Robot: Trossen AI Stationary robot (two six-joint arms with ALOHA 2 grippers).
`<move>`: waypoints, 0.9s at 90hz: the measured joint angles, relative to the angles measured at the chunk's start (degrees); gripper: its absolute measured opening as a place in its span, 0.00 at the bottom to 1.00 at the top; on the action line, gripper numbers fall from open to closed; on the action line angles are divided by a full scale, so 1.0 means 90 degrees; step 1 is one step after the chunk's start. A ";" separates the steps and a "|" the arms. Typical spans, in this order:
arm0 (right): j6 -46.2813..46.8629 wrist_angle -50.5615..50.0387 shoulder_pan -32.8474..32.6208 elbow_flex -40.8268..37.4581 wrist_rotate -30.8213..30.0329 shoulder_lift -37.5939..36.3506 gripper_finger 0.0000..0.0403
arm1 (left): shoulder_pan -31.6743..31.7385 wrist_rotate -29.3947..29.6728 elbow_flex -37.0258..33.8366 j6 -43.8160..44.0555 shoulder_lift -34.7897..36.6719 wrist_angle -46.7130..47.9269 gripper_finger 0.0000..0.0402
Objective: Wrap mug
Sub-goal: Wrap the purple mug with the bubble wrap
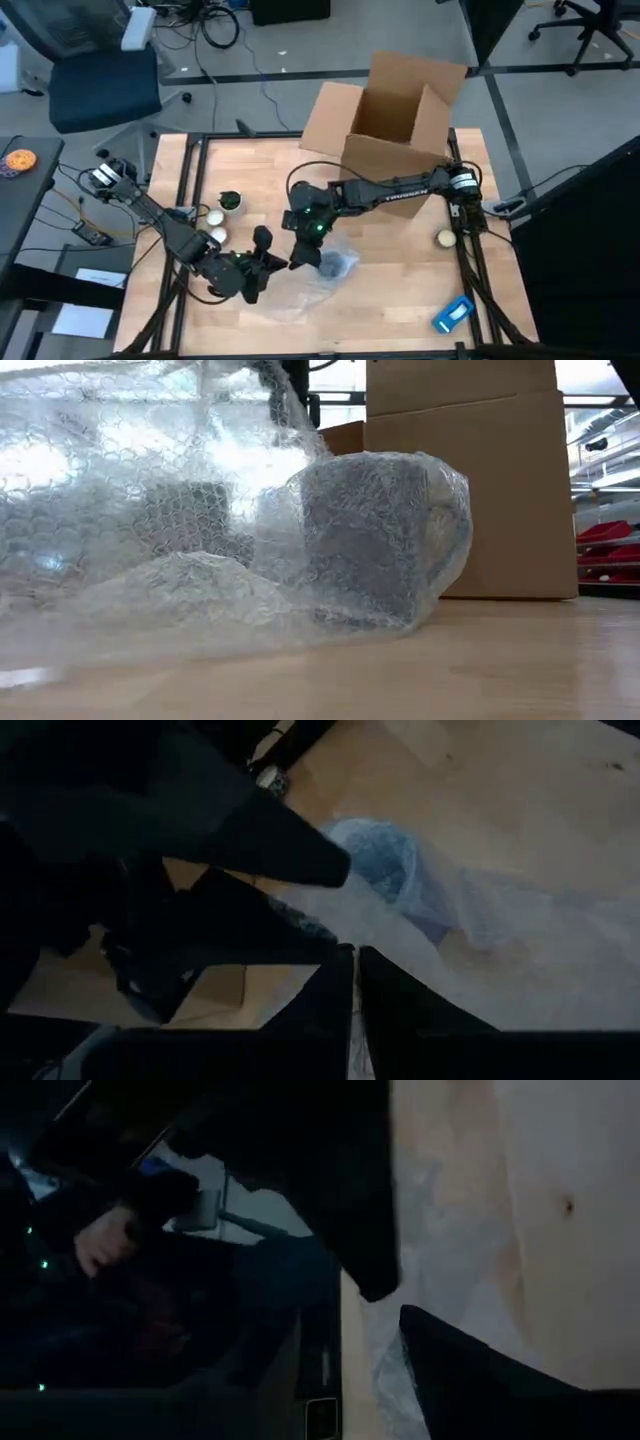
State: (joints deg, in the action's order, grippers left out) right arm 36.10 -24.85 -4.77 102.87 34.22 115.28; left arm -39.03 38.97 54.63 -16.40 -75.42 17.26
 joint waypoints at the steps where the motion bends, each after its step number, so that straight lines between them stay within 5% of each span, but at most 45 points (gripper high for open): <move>1: -0.0023 -0.0002 0.0005 0.0000 -0.0016 0.0000 0.36 | -0.0009 0.0003 0.0000 0.0000 0.0000 -0.0006 0.00; 33: -0.0464 -0.1181 0.0269 -0.0002 -0.1379 0.0000 0.37 | -0.0272 0.0071 0.0000 -0.0006 0.0000 -0.0015 0.00; 59: -0.0072 -0.0284 0.0285 -0.0002 0.0164 -0.0002 0.42 | -0.0267 0.0072 0.0000 -0.0002 0.0000 0.0032 0.00; 81: 0.0297 -0.0828 0.0286 -0.0002 0.0135 -0.0002 0.42 | -0.0267 0.0074 0.0000 0.0010 0.0000 0.0019 0.00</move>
State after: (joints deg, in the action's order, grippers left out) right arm 38.77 -32.30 -2.20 102.85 35.43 115.26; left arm -41.43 39.64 54.63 -16.31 -75.42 17.43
